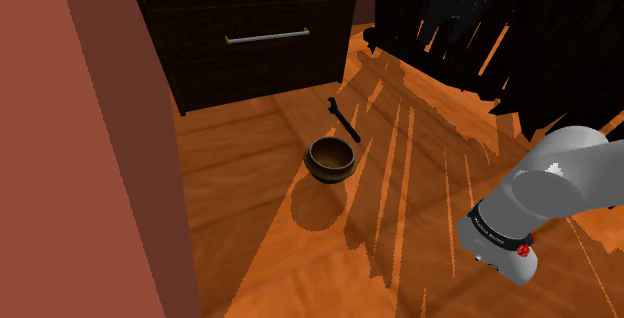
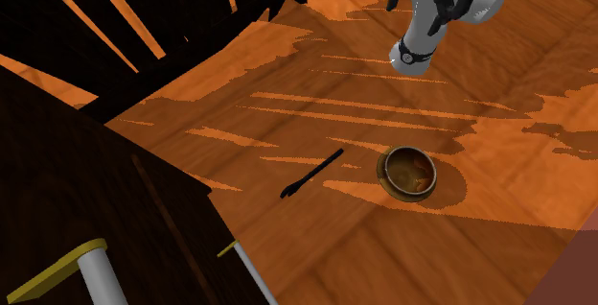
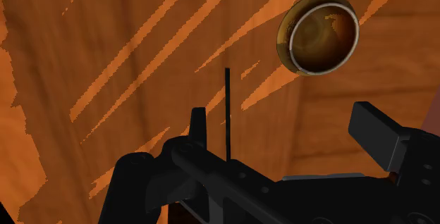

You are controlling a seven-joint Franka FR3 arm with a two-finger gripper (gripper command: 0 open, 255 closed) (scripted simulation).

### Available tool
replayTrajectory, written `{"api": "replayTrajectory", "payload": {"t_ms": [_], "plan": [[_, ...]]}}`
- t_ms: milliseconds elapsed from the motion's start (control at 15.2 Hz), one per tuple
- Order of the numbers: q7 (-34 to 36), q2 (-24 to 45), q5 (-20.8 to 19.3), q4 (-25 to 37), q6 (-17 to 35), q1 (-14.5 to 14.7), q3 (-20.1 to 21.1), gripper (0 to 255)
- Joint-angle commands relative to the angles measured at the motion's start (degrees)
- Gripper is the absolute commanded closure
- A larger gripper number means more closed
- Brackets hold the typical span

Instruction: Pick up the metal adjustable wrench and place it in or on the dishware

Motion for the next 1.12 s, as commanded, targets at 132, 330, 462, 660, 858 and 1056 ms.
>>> {"api": "replayTrajectory", "payload": {"t_ms": [132,330,462,660,858,1056], "plan": [[-0.4,2.2,0.0,-1.7,3.8,0.0,-0.2,0],[-1.1,6.0,0.1,-3.7,9.6,0.1,-0.4,0],[-1.5,9.0,0.3,-4.6,13.4,0.2,-0.6,0],[-2.3,13.8,0.6,-5.4,18.9,0.4,-1.0,0],[-3.1,19.2,1.0,-5.4,24.2,0.6,-1.3,0],[-4.0,25.1,1.7,-4.7,29.3,0.9,-1.6,0]]}}
